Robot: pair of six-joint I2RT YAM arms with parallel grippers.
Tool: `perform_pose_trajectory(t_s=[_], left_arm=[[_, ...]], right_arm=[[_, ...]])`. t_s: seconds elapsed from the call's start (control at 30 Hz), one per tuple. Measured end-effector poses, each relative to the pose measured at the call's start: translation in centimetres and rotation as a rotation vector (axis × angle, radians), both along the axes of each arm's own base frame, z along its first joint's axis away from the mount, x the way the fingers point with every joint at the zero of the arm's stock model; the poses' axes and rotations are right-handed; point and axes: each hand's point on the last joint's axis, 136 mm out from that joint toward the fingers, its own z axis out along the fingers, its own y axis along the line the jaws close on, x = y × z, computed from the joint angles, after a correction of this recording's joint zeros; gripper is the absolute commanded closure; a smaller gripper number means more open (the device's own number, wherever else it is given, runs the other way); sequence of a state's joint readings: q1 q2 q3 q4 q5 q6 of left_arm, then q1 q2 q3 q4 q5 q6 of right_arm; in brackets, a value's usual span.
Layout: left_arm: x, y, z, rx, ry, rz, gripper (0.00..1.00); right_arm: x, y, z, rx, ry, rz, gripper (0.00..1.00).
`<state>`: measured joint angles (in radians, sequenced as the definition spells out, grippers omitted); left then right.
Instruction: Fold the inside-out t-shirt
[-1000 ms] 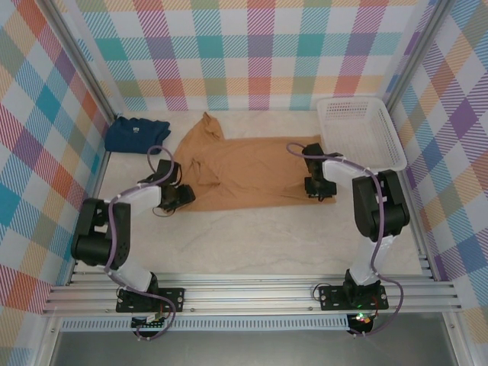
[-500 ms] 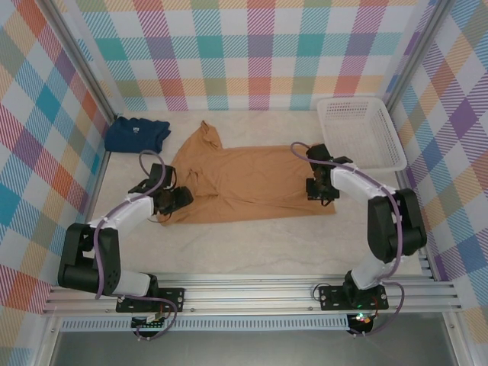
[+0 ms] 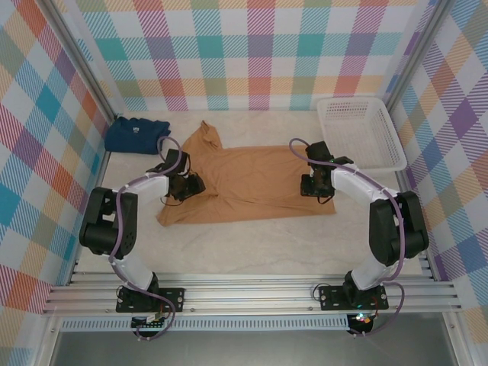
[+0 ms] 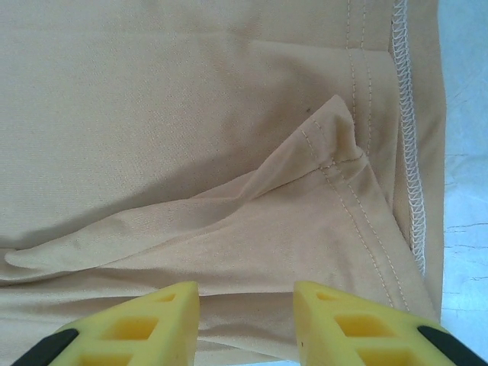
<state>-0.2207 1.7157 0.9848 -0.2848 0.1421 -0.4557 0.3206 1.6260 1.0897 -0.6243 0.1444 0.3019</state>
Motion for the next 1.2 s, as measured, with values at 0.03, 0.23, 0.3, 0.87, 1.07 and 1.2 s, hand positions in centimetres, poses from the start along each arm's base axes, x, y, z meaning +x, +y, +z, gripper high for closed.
perform_pose_trajectory(t_s=[0.03, 0.23, 0.3, 0.87, 1.07, 1.2], left_arm=[[0.1, -0.2, -0.2, -0.002, 0.004, -0.004, 0.59], [0.1, -0.9, -1.1, -0.007, 0.028, -0.024, 0.73], [0.1, -0.9, -1.2, -0.008, 0.032, -0.026, 0.77], [3.6, -2.2, 1.9, -0.042, -0.060, -0.039, 0.97], [7.0, -5.5, 2.7, -0.063, -0.095, -0.090, 0.86], [9.7, -8.0, 2.8, -0.073, -0.117, -0.130, 0.67]], right_arm=[[0.0, 0.0, 0.0, 0.001, -0.002, 0.000, 0.63], [0.1, 0.0, 0.0, 0.002, -0.003, 0.001, 0.63], [0.1, 0.0, 0.0, 0.002, -0.003, 0.001, 0.63], [0.1, 0.0, 0.0, 0.002, -0.004, 0.001, 0.63], [0.1, 0.0, -0.1, 0.002, -0.003, 0.001, 0.63], [0.1, 0.0, -0.1, 0.002, -0.003, 0.001, 0.63]])
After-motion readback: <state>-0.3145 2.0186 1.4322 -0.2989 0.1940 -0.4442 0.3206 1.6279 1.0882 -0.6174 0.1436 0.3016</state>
